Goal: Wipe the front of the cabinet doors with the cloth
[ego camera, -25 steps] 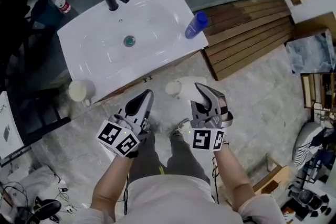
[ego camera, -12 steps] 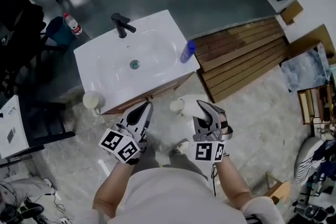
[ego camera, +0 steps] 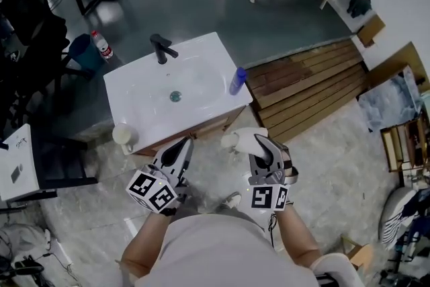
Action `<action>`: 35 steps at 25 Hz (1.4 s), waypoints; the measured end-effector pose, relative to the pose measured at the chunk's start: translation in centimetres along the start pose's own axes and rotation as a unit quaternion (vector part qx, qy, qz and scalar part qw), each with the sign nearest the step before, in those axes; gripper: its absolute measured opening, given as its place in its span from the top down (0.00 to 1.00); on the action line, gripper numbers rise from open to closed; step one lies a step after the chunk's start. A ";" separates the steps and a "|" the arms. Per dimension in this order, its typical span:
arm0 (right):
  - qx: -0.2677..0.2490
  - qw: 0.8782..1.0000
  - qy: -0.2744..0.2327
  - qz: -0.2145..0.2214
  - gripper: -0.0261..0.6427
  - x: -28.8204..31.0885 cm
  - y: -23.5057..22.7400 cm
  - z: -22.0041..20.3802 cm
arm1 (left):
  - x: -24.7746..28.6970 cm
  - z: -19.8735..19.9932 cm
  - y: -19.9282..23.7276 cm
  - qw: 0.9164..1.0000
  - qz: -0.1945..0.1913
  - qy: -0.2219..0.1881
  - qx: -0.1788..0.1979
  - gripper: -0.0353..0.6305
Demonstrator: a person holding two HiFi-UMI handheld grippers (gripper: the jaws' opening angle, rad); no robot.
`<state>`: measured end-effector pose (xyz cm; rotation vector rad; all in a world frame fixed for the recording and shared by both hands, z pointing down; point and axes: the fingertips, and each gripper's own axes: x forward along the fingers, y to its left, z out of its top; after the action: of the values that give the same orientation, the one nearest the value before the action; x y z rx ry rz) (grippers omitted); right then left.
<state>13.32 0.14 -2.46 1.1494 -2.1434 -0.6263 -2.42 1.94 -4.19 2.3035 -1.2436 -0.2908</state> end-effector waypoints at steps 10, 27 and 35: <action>0.004 1.000 0.007 -0.025 0.85 -2.5 -2.1 -0.1 | -1.2 2.7 -0.4 0.999 0.012 -0.030 0.013 0.92; 0.004 1.000 0.000 -0.028 0.86 -3.3 -1.7 0.8 | -1.5 2.8 -1.3 0.999 0.010 -0.032 0.016 0.92; 0.001 1.000 -0.003 -0.025 0.86 -3.4 -1.5 1.3 | -2.2 2.9 -1.3 0.999 0.019 -0.033 0.020 0.92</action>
<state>14.68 2.40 -5.39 1.2058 -2.1271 -0.6511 -3.96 3.40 -7.46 2.3177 -1.3345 -0.3343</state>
